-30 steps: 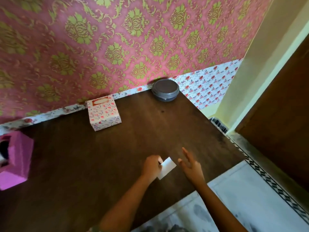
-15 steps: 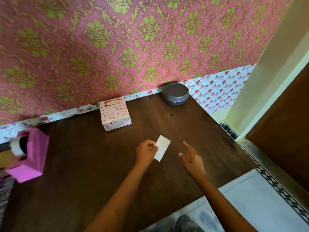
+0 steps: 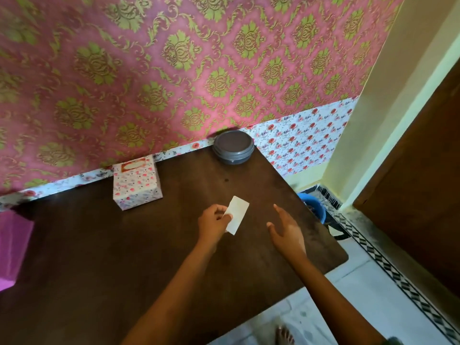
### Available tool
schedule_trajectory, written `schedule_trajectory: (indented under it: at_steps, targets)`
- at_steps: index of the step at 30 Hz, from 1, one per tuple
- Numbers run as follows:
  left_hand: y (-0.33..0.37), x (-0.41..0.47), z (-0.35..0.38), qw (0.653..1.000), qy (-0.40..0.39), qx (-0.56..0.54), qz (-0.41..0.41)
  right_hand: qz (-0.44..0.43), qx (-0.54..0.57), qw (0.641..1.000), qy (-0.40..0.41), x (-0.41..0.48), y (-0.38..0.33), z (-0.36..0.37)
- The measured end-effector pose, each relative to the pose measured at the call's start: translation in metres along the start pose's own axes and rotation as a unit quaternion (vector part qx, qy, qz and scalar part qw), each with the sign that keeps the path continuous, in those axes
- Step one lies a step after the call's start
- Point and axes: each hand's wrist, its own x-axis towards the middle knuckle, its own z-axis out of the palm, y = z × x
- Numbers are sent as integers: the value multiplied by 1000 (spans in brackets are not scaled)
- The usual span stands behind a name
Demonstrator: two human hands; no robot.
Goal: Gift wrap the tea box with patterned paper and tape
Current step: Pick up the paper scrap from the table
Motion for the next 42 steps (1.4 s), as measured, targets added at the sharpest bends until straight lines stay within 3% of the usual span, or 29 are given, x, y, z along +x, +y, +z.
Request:
schedule_trajectory:
  at_steps: [5,14,27,34,42]
  targets:
    - [40,9,54,1000,16,-6,-17,-23,35,999,-8,39,30,-44]
    - [73,24,105,998,37,-35,-38,13,76,997,-25,84,64,-77]
    - [84,46,173,995,-26,-78,-61,60,39,997,-37,100,99,-112]
    - [98,57,235,995,-20,-71,-70,80,47,993,-67,129,150,-140]
    - [149,72,372,995,-35,-33,-91,88,78,989,-94,195,264,-208]
